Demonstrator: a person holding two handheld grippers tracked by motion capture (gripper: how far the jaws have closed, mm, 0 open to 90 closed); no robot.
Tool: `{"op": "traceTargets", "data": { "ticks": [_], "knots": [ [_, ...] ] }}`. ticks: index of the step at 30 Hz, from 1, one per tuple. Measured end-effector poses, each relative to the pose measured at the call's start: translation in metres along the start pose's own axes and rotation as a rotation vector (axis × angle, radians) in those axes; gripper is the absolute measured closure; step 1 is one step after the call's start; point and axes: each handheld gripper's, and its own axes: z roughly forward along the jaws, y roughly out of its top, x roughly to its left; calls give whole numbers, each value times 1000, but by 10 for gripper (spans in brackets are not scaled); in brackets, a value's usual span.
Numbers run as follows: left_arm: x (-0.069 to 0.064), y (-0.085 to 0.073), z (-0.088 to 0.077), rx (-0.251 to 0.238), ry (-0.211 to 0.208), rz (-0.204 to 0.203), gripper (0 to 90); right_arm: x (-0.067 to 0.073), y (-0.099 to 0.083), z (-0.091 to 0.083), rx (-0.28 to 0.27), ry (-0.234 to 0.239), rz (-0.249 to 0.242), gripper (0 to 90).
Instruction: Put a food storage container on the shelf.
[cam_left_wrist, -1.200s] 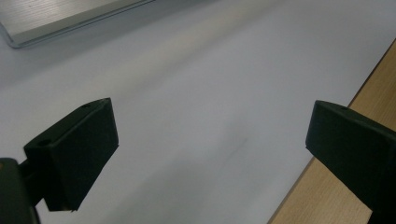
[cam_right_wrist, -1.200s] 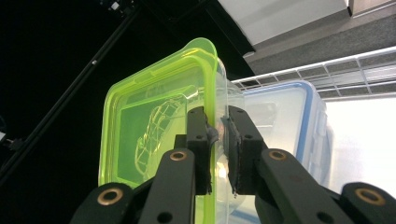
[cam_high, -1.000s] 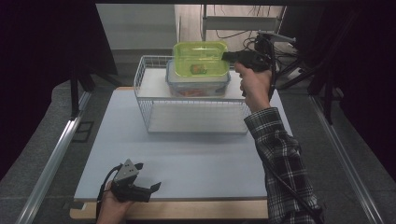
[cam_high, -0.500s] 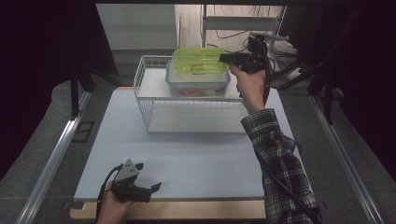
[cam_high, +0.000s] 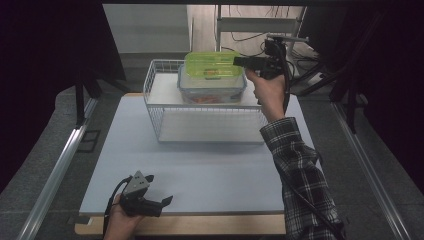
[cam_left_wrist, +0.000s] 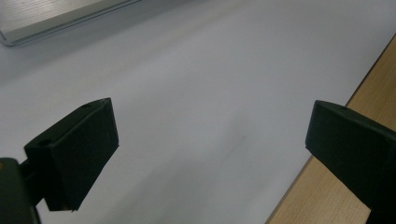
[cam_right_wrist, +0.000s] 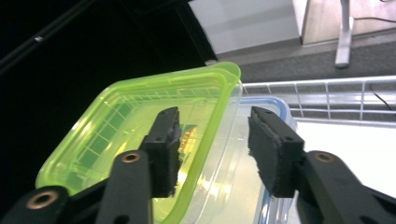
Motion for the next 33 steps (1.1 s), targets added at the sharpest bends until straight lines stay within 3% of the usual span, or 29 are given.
{"op": "traceTargets", "data": {
  "ticks": [8,17,33],
  "knots": [
    [-1,0,0,2,4,4,26,-4,-2,-13,-5,37,-26,412],
    [-1,0,1,5,5,5,26,-5,-11,-30,19,89,-101,345],
    [0,0,1,4,3,2,25,-4,-25,-44,30,84,-176,289]
  ]
}}
